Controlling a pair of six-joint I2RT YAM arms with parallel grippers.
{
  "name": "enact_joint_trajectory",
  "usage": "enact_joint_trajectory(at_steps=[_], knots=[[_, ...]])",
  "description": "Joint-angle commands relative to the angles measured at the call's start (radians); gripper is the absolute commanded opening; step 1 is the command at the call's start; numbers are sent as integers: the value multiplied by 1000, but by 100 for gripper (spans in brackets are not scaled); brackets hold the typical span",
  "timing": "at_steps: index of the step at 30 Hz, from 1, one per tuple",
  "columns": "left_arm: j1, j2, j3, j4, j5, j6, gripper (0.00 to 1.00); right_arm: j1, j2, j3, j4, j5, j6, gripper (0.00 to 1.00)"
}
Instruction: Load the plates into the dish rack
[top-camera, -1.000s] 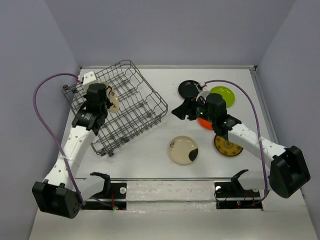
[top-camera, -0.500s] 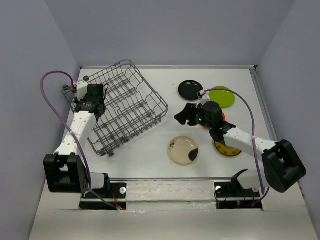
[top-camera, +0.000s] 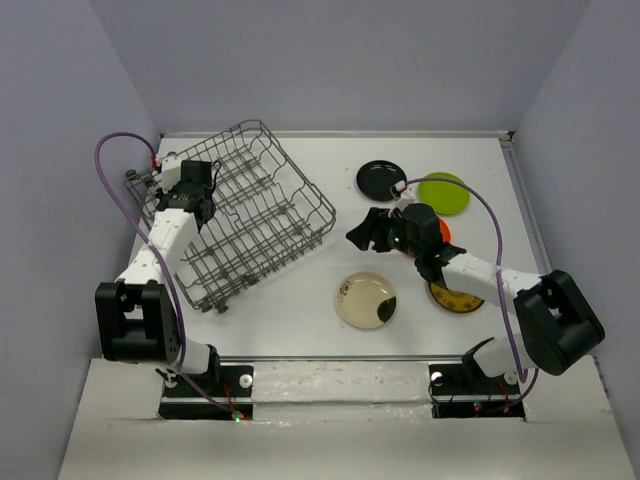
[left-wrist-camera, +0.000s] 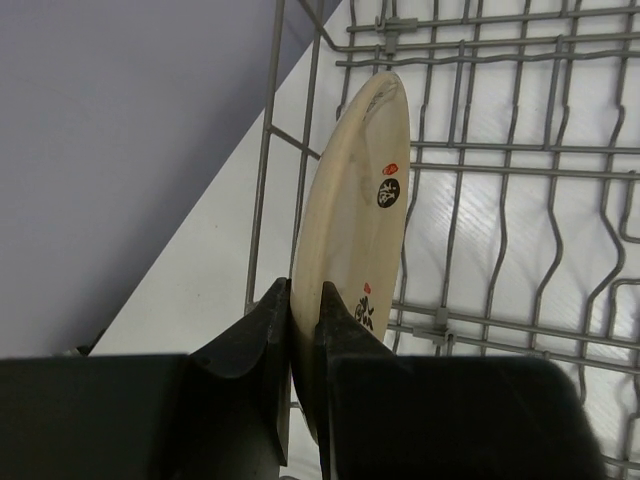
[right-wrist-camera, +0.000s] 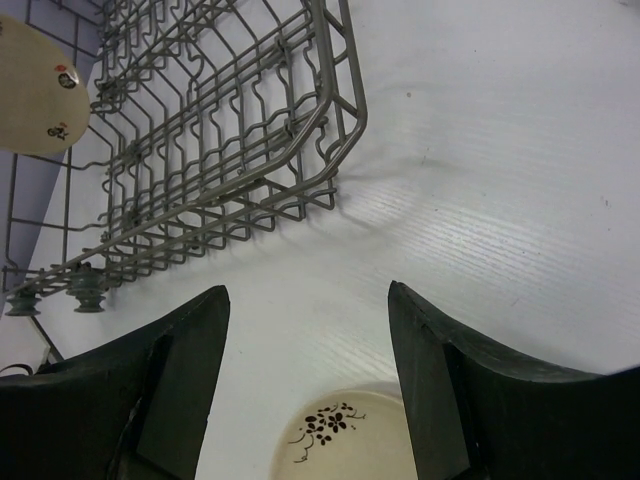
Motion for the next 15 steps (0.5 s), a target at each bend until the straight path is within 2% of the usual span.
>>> enact_joint_trajectory(at_steps=[1,15], knots=[[2,-28,79,54,-16,17,5,4,4,8,70,-5,-11,70],[2,51,77,120,15,48,5,4,13,8,73,-9,-14,70]])
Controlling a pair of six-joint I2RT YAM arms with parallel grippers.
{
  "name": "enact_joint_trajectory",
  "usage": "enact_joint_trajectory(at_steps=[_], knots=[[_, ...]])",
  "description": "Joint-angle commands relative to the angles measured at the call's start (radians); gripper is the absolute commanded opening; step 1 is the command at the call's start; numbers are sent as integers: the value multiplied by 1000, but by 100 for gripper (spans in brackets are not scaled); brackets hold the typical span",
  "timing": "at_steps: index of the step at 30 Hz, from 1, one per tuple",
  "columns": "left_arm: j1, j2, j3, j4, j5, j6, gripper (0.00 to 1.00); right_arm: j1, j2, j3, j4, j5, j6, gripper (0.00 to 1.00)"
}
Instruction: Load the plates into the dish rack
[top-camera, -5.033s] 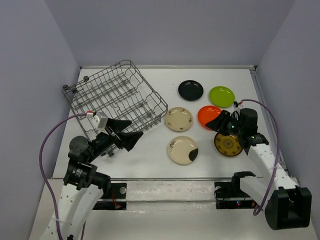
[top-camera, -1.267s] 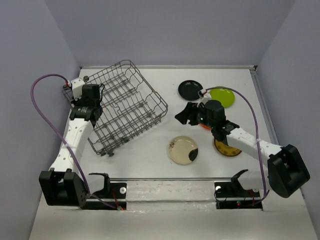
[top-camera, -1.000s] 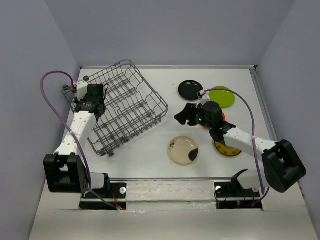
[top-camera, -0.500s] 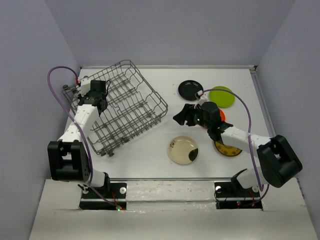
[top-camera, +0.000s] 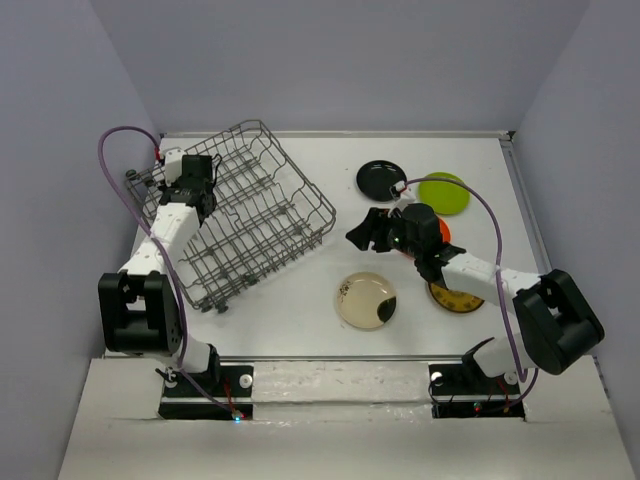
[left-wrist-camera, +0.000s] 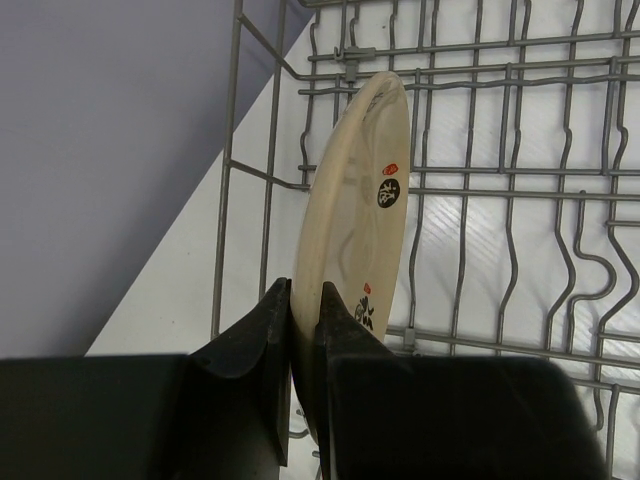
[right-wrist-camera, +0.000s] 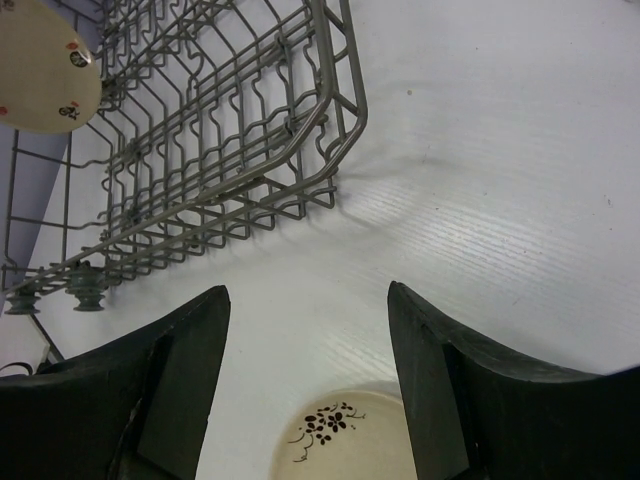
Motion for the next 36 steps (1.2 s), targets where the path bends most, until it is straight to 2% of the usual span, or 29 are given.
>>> enact_joint_trajectory(at_steps=[1,16,22,23,25,26,33,36], knots=[[2,18,32,57,-24,18,5,4,13,10,66,-5,-15,70],[2,90,-48,135,-46,29,6,4,1,7,64,-1,-23,69],[3,118,-69,144,-46,18,11,4,2,4,64,10,-26,69],[3,118,-69,147,-44,17,19,4,4,5,64,7,-26,69],[3,118,-71,150,-33,14,26,4,7,5,64,9,-27,69],[3,117,-72,152,-35,14,33,4,5,5,64,10,-27,69],[6,80,-86,150,-36,17,60,4,1,5,58,18,-35,69],[8,55,-89,153,-32,21,68,4,1,8,54,21,-36,69]])
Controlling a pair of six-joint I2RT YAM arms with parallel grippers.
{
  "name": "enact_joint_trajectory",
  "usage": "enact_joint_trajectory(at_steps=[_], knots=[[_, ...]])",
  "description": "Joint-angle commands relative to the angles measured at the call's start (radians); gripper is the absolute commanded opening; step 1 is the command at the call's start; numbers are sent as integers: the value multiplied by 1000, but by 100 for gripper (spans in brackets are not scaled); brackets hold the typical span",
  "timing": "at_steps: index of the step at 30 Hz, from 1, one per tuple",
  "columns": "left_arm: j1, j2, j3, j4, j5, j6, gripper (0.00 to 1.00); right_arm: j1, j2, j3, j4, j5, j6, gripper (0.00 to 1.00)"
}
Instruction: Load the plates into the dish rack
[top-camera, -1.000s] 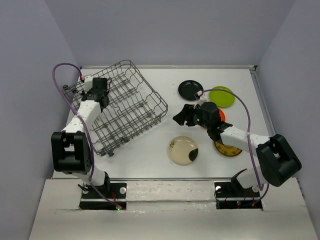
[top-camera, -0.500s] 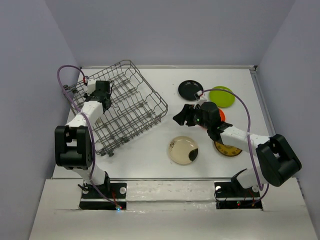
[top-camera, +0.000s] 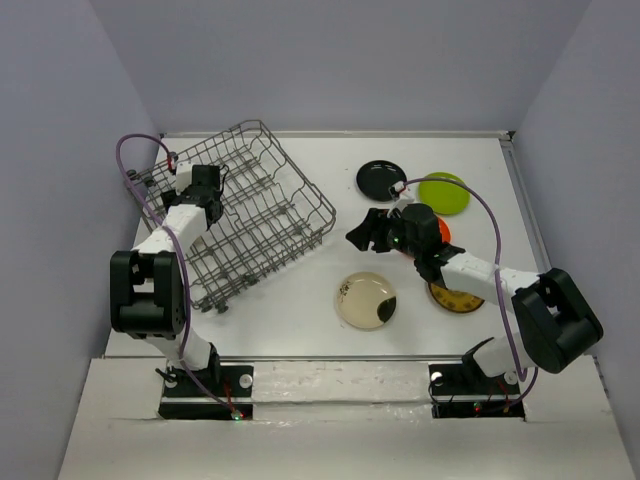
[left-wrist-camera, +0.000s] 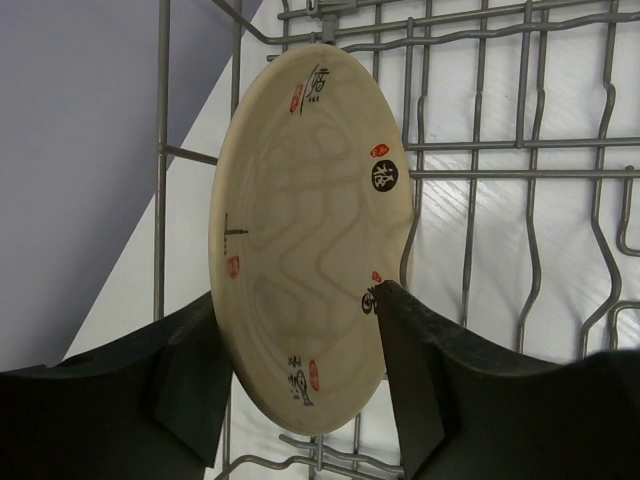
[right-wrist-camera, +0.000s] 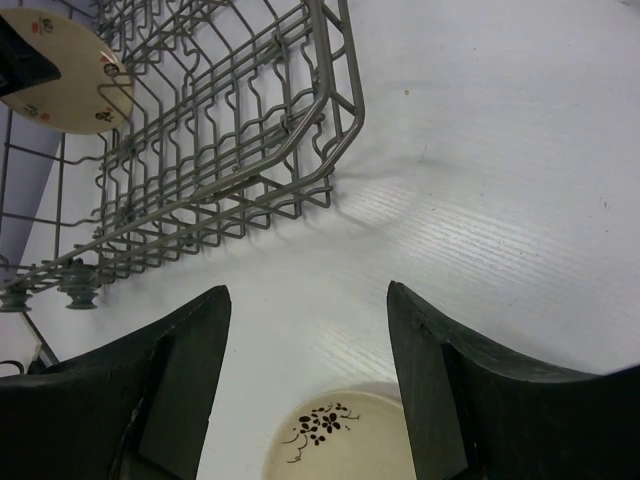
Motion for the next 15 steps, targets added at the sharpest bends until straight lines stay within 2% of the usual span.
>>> enact_joint_trajectory(at_steps=[1,8,15], knots=[[8,-76,-10,23,-22,-3,69,4,-9,8,47,28,-24,69],[9,-126,-29,31,21,9,72,4,-12,10,40,37,-31,69],[9,-215,-10,26,98,5,90,4,-16,24,1,68,-44,69]])
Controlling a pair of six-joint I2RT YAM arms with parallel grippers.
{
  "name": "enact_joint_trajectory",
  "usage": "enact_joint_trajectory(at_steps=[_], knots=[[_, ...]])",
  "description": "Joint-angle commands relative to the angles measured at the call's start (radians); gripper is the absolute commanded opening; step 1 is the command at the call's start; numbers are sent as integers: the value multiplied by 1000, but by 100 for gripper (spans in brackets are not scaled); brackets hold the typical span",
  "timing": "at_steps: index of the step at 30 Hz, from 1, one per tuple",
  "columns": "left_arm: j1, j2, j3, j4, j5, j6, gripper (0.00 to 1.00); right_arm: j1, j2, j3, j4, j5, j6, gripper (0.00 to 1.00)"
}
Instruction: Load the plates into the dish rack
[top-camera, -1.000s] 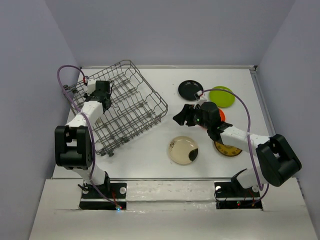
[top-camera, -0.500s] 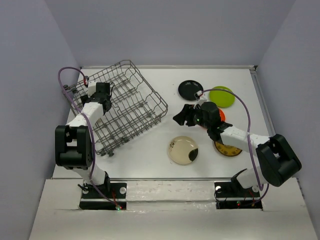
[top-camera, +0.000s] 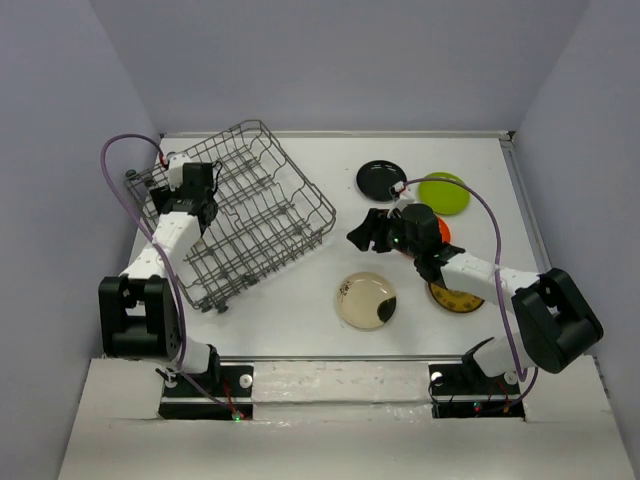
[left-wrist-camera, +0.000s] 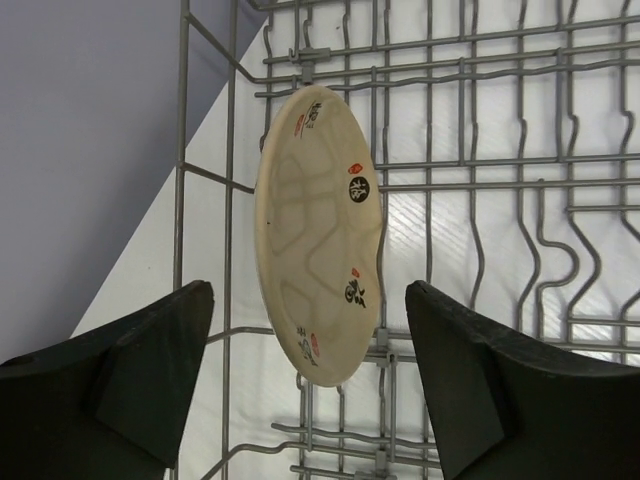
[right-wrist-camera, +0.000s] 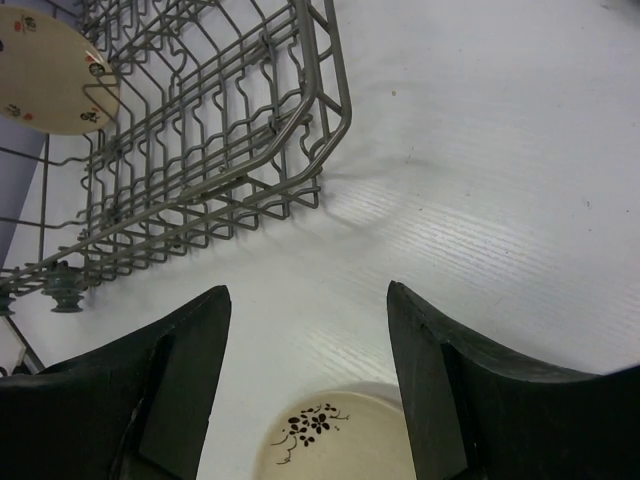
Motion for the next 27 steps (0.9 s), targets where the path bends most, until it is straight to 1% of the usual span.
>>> enact_joint_trajectory(at_steps=[1,2,5,6,8,9,11,12,13,14,15,16,17,18,19,20,21,23,24,25,27], knots=[[9,-114,13,17,61,-7,97,4,-18,24,-3,53,-29,69],[7,-129,27,15,77,-11,99,4,-20,27,-9,58,-28,68],[-5,-206,51,9,135,-16,99,4,-20,36,-36,72,-23,58],[-11,-250,56,9,152,-14,99,4,-24,44,-58,73,-25,51],[-37,-295,65,9,172,-11,99,4,-36,50,-79,88,-31,46],[-48,-341,65,11,201,-11,99,4,-42,51,-93,98,-31,41],[-88,-381,55,12,242,-16,99,4,-65,71,-161,142,-23,33],[-102,-417,45,17,308,-27,99,4,-76,79,-212,162,-15,28],[-118,-437,35,24,343,-34,99,4,-85,79,-213,162,-6,28],[-138,-453,7,28,374,-43,99,4,-120,70,-269,209,29,27],[-161,-471,-13,35,412,-54,99,4,-145,56,-303,240,55,24],[-207,-514,-37,73,501,-76,99,4,-174,35,-349,283,92,18],[-229,-537,-101,98,540,-91,99,4,-205,-16,-366,302,106,16],[-272,-583,-140,159,626,-109,99,4,-270,-42,-410,312,115,15],[-290,-603,-174,190,688,-125,99,4,-305,-65,-435,320,123,15],[-307,-622,-241,216,725,-154,99,4,-334,-82,-502,319,141,17],[-338,-652,-273,263,788,-171,99,4,-387,-109,-561,310,147,27],[-361,-672,-353,325,857,-212,99,4,-430,-137,-607,262,175,40],[-372,-678,-378,374,892,-226,99,4,-449,-165,-625,247,181,52],[-393,-680,-404,391,955,-241,99,4,-475,-177,-658,222,198,57],[-418,-668,-416,408,1004,-243,99,4,-489,-200,-678,188,221,58]])
